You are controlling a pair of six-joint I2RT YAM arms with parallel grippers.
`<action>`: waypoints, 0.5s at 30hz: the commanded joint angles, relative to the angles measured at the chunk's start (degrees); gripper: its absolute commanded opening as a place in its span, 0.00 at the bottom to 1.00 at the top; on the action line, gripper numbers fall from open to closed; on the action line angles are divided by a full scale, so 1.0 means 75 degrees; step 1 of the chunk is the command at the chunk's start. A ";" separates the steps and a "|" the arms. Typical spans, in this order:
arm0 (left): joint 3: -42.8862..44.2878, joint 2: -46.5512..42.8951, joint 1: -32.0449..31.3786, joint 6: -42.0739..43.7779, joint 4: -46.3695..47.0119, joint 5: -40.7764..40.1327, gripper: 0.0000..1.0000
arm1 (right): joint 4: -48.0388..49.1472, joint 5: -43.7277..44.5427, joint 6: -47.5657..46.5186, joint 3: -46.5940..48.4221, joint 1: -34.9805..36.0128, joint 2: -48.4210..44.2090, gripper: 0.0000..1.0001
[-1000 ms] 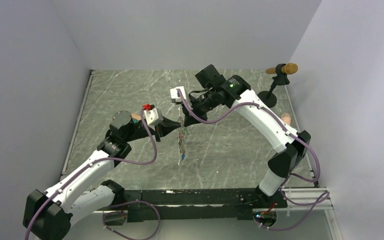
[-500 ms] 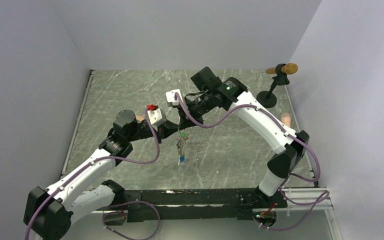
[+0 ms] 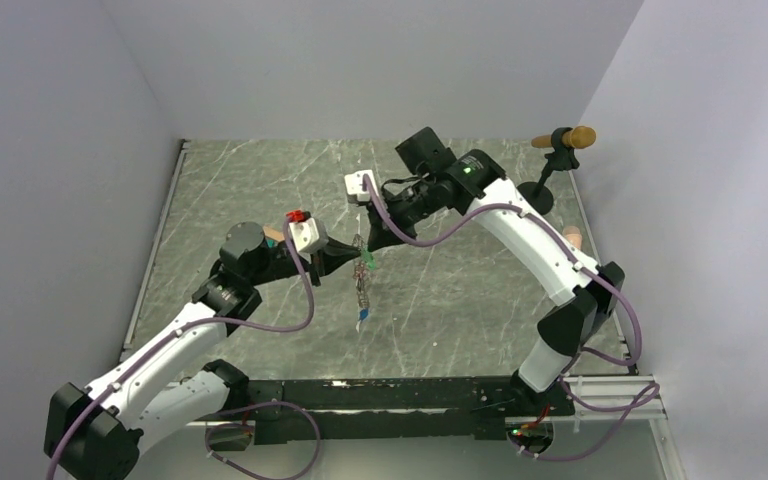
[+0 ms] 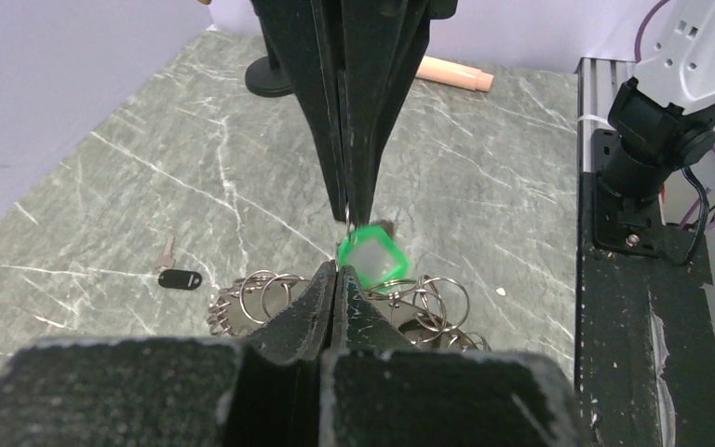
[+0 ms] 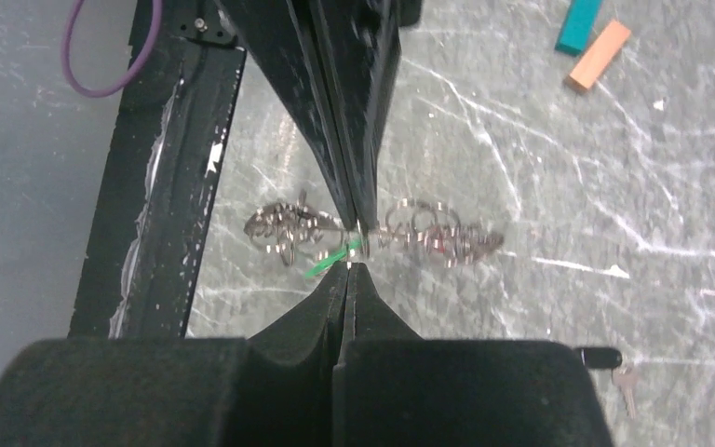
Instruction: Put the keys on the keyring
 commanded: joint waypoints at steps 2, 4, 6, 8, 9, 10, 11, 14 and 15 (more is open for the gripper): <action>0.0092 -0.0312 -0.0021 0.0186 0.0341 -0.0087 0.00 | 0.0053 -0.0410 -0.0166 -0.0300 -0.0586 -0.0701 0.00; 0.0083 -0.0339 -0.0010 0.0195 0.0345 -0.0113 0.00 | 0.0124 -0.0510 -0.0138 -0.0455 -0.0746 -0.0838 0.00; 0.0053 -0.0368 -0.0006 0.0155 0.0430 -0.0123 0.00 | 0.0189 -0.0612 -0.0109 -0.0589 -0.0857 -0.0929 0.00; -0.0001 -0.0396 -0.0001 0.0109 0.0537 -0.0145 0.00 | 0.0238 -0.0716 -0.0106 -0.0704 -0.0861 -0.0948 0.00; -0.0002 -0.0400 0.0005 0.0107 0.0533 -0.0155 0.00 | 0.0239 -0.0778 -0.0117 -0.0744 -0.0860 -0.0944 0.00; -0.0002 -0.0417 -0.0002 0.0116 0.0531 -0.0168 0.00 | 0.0235 -0.0818 -0.0121 -0.0745 -0.0861 -0.0940 0.00; -0.0021 -0.0429 0.0008 0.0106 0.0582 -0.0169 0.00 | 0.0246 -0.0844 -0.0113 -0.0742 -0.0869 -0.0916 0.00; -0.0120 -0.0504 0.0040 -0.0046 0.0840 -0.0116 0.00 | 0.0372 -0.0895 -0.0022 -0.0851 -0.0866 -0.0846 0.00; -0.0154 -0.0506 0.0047 -0.0107 0.0934 -0.0078 0.00 | 0.0419 -0.0934 0.0030 -0.0886 -0.0855 -0.0796 0.00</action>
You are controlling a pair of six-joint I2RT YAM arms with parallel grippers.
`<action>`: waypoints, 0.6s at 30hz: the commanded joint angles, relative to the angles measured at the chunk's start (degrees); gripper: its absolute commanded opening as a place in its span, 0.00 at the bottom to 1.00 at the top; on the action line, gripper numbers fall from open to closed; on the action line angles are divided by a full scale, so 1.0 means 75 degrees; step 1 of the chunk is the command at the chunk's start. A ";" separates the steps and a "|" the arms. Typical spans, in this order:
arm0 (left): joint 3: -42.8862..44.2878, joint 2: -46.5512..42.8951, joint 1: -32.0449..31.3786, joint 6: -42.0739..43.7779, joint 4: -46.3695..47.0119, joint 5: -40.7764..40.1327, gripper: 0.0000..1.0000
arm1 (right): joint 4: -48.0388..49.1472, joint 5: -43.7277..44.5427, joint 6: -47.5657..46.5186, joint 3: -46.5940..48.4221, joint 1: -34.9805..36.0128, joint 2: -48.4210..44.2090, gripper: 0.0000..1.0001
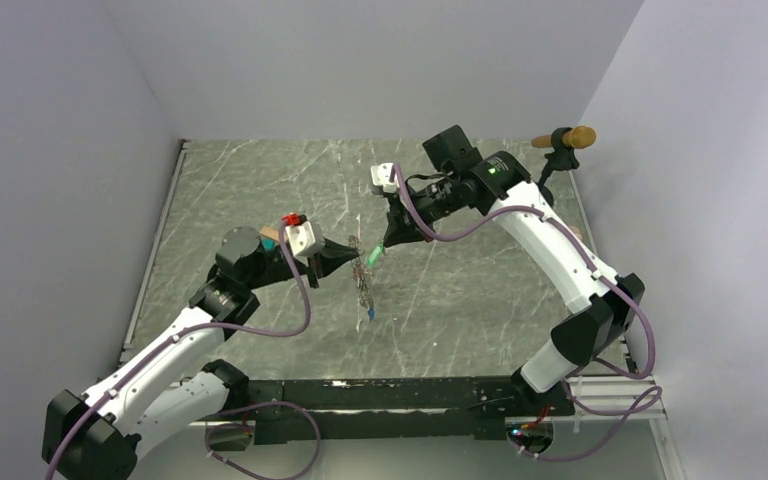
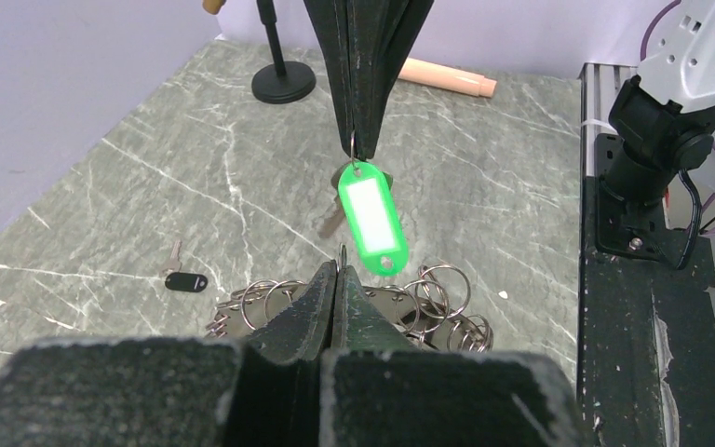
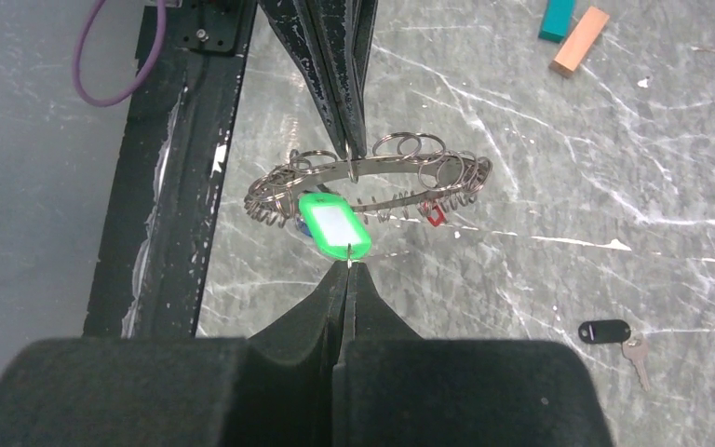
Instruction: Put the keys on the keyring
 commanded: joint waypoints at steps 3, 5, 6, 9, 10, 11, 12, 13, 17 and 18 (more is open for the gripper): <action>-0.0094 -0.0184 0.0073 -0.0337 0.1142 0.0197 0.00 | 0.0354 -0.0409 0.0092 -0.0087 0.0078 0.0062 0.00; -0.0121 -0.0143 0.0091 -0.0456 0.1283 0.0237 0.00 | 0.0348 -0.0392 0.0089 -0.0058 0.0144 0.0136 0.00; -0.0144 -0.0123 0.0105 -0.0598 0.1380 0.0255 0.00 | 0.0357 -0.0361 0.0099 -0.0041 0.0200 0.0171 0.00; -0.0221 -0.0057 0.0113 -0.0956 0.1652 0.0292 0.00 | 0.0372 -0.0290 0.0113 -0.0009 0.0335 0.0246 0.00; -0.0239 -0.0027 0.0115 -0.1021 0.1728 0.0297 0.00 | 0.0375 -0.0266 0.0113 0.0006 0.0348 0.0267 0.00; -0.0261 -0.0014 0.0119 -0.1083 0.1783 0.0290 0.00 | 0.0390 -0.0235 0.0121 0.0014 0.0375 0.0271 0.00; -0.0285 -0.0002 0.0127 -0.1139 0.1839 0.0276 0.00 | 0.0406 -0.0213 0.0136 0.0022 0.0387 0.0280 0.00; -0.0298 0.0007 0.0122 -0.1175 0.1896 0.0280 0.00 | 0.0419 -0.0201 0.0161 0.0032 0.0395 0.0281 0.00; -0.0370 0.0064 0.0142 -0.1388 0.2159 0.0316 0.00 | 0.0468 -0.0175 0.0206 0.0071 0.0415 0.0298 0.00; -0.0382 0.0092 0.0159 -0.1438 0.2207 0.0331 0.00 | 0.0463 -0.0180 0.0212 0.0082 0.0426 0.0294 0.00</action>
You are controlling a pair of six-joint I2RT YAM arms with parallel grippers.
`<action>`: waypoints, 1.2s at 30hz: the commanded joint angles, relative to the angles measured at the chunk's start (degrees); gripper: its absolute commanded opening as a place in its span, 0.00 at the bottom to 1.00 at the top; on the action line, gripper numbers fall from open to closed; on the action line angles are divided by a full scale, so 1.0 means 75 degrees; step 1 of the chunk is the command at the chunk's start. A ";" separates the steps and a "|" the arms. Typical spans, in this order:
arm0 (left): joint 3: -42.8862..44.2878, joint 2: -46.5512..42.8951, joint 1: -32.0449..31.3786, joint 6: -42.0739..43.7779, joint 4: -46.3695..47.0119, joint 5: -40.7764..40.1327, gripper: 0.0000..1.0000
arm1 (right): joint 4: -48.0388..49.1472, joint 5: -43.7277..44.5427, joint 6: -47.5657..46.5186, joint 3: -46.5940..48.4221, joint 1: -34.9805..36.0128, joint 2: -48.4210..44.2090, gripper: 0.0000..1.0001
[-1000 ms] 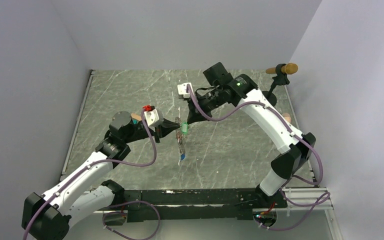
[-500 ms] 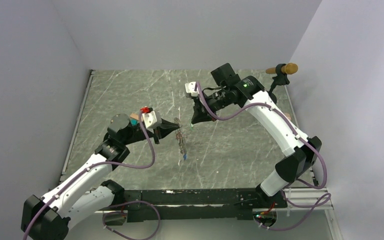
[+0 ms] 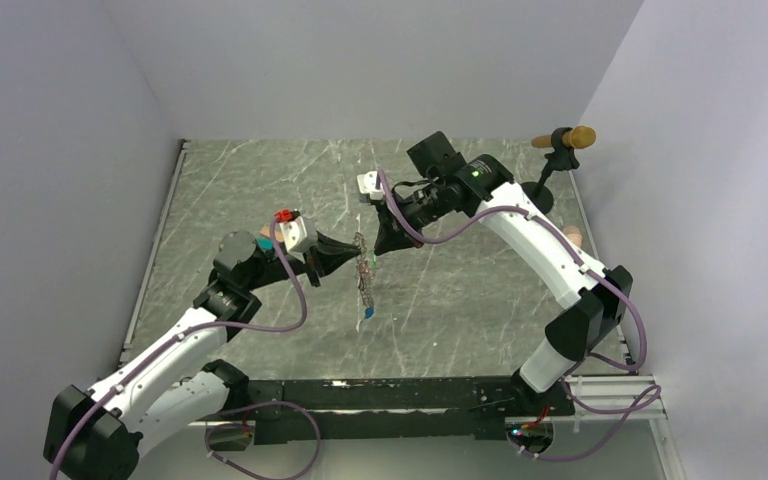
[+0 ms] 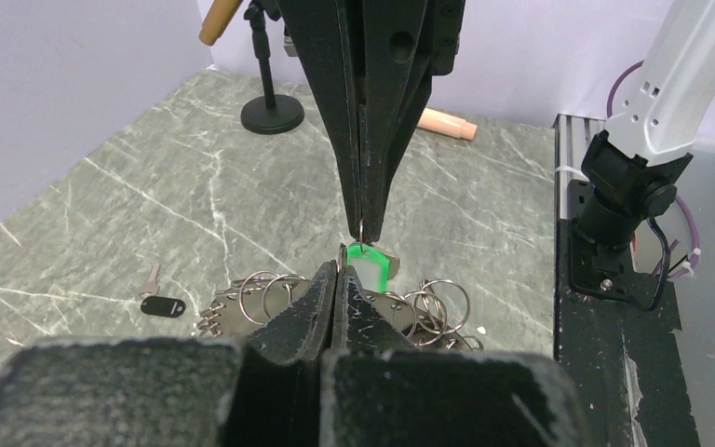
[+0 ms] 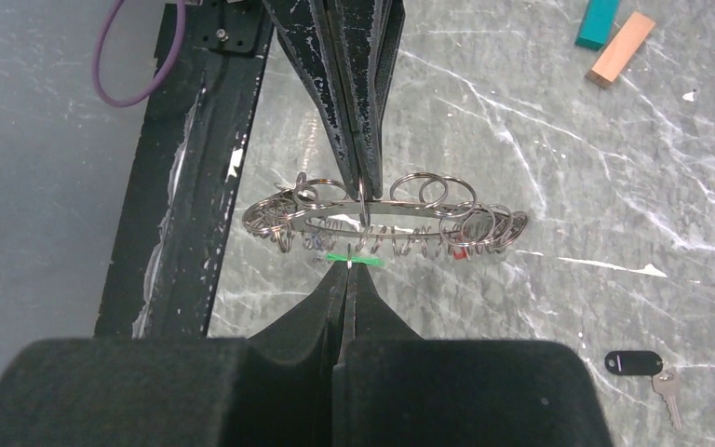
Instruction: Put the keys on the keyring
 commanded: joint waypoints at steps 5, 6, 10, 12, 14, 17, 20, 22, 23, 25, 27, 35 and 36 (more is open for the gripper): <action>-0.0037 0.0087 0.0085 -0.0555 0.1149 0.0235 0.00 | 0.0316 -0.0090 0.0157 0.0207 0.0044 0.0009 0.00; -0.0047 0.0087 0.0095 -0.0573 0.1159 0.0244 0.00 | 0.0319 -0.0090 0.0157 0.0206 0.0045 0.0005 0.00; -0.0066 0.0128 0.0119 -0.0647 0.1263 0.0291 0.00 | 0.0333 -0.0109 0.0186 0.0266 0.0044 0.0025 0.00; -0.0089 0.0149 0.0130 -0.0720 0.1332 0.0315 0.00 | 0.0359 -0.0135 0.0223 0.0291 0.0038 0.0060 0.00; -0.0101 0.0155 0.0145 -0.0767 0.1418 0.0333 0.00 | 0.0387 -0.0131 0.0259 0.0308 0.0048 0.0083 0.00; -0.0118 0.0191 0.0151 -0.0846 0.1513 0.0399 0.00 | 0.0419 -0.0125 0.0329 0.0348 0.0040 0.0108 0.00; -0.0119 0.0216 0.0156 -0.0873 0.1547 0.0425 0.00 | 0.0432 -0.0125 0.0365 0.0362 0.0046 0.0099 0.00; -0.0121 0.0202 0.0163 -0.0866 0.1556 0.0430 0.00 | 0.0452 -0.0124 0.0379 0.0364 0.0050 0.0088 0.00; -0.0129 0.0211 0.0167 -0.0866 0.1549 0.0434 0.00 | 0.0452 -0.0128 0.0380 0.0359 0.0046 0.0077 0.00; -0.0124 0.0216 0.0175 -0.0880 0.1564 0.0447 0.00 | 0.0447 -0.0156 0.0378 0.0379 0.0051 0.0082 0.00; -0.0119 0.0227 0.0173 -0.0888 0.1569 0.0467 0.00 | 0.0424 -0.0196 0.0371 0.0382 0.0053 0.0087 0.00; -0.0124 0.0219 0.0186 -0.0880 0.1564 0.0449 0.00 | 0.0367 -0.0324 0.0289 0.0377 0.0040 0.0082 0.00; -0.0139 0.0210 0.0180 -0.0884 0.1574 0.0448 0.00 | 0.0356 -0.0324 0.0276 0.0364 0.0045 0.0085 0.00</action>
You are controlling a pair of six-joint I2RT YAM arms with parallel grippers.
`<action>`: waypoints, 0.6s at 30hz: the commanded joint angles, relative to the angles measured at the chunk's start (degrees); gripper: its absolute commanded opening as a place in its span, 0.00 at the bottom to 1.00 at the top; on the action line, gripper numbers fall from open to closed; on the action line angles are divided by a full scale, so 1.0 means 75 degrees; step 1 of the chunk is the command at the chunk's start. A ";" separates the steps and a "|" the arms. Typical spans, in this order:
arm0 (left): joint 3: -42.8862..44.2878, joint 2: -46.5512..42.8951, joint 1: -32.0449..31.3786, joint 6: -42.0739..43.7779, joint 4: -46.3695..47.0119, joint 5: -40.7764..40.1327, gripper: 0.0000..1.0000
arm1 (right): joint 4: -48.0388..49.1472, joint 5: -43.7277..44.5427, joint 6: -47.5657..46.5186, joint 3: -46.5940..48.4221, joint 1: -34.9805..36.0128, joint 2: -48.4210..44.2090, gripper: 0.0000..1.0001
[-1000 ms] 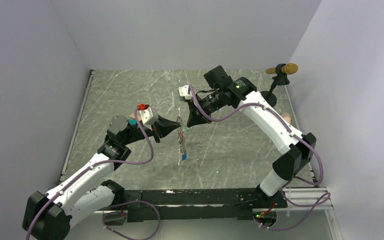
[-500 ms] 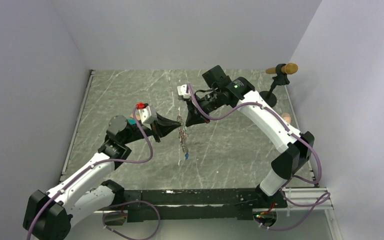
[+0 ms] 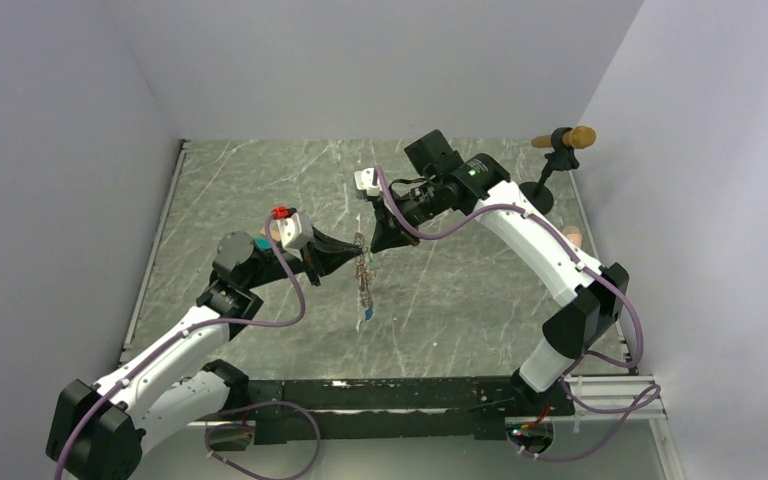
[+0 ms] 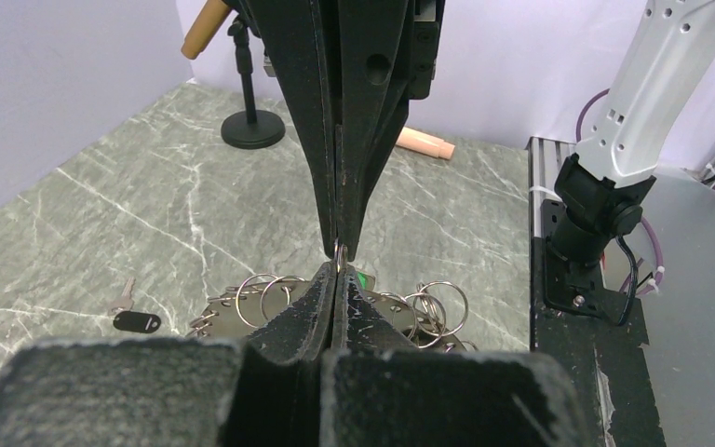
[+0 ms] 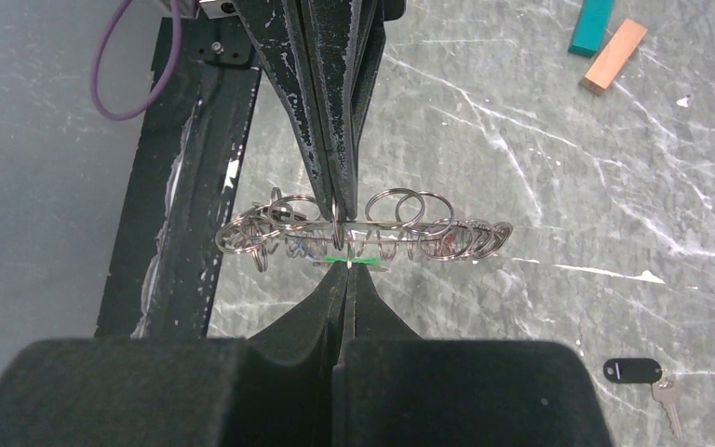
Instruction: Put the keys on the keyring
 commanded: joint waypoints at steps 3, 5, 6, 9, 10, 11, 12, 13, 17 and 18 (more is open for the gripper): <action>0.0028 -0.0085 0.0066 -0.0042 0.0628 0.0088 0.00 | 0.0083 -0.0266 -0.0060 0.0257 0.0028 -0.0051 0.00; 0.0016 -0.0143 0.0084 -0.0004 0.0620 0.0065 0.00 | 0.0050 -0.0245 -0.0112 0.0245 0.0028 -0.0052 0.00; 0.0006 -0.0161 0.0095 0.0000 0.0631 0.0061 0.00 | 0.0035 -0.0251 -0.0129 0.0244 0.0022 -0.0052 0.00; -0.0008 -0.0178 0.0115 -0.0028 0.0690 0.0081 0.00 | 0.0009 -0.0263 -0.0157 0.0261 0.0024 -0.0051 0.00; -0.0019 -0.0178 0.0110 -0.0035 0.0710 0.0094 0.00 | 0.0004 -0.0264 -0.0158 0.0263 0.0025 -0.0051 0.00; -0.0020 -0.0184 0.0115 -0.0037 0.0736 0.0104 0.00 | 0.0003 -0.0260 -0.0158 0.0262 0.0028 -0.0042 0.00; -0.0031 -0.0194 0.0118 -0.0045 0.0754 0.0111 0.00 | -0.0001 -0.0265 -0.0156 0.0271 0.0026 -0.0041 0.00; -0.0041 -0.0201 0.0124 -0.0049 0.0774 0.0108 0.00 | 0.0000 -0.0264 -0.0158 0.0265 0.0018 -0.0030 0.00; -0.0055 -0.0197 0.0140 -0.0093 0.0833 0.0143 0.00 | -0.0001 -0.0306 -0.0156 0.0270 0.0024 0.0004 0.00; -0.0055 -0.0201 0.0140 -0.0086 0.0832 0.0141 0.00 | -0.0006 -0.0309 -0.0158 0.0278 0.0027 0.0006 0.00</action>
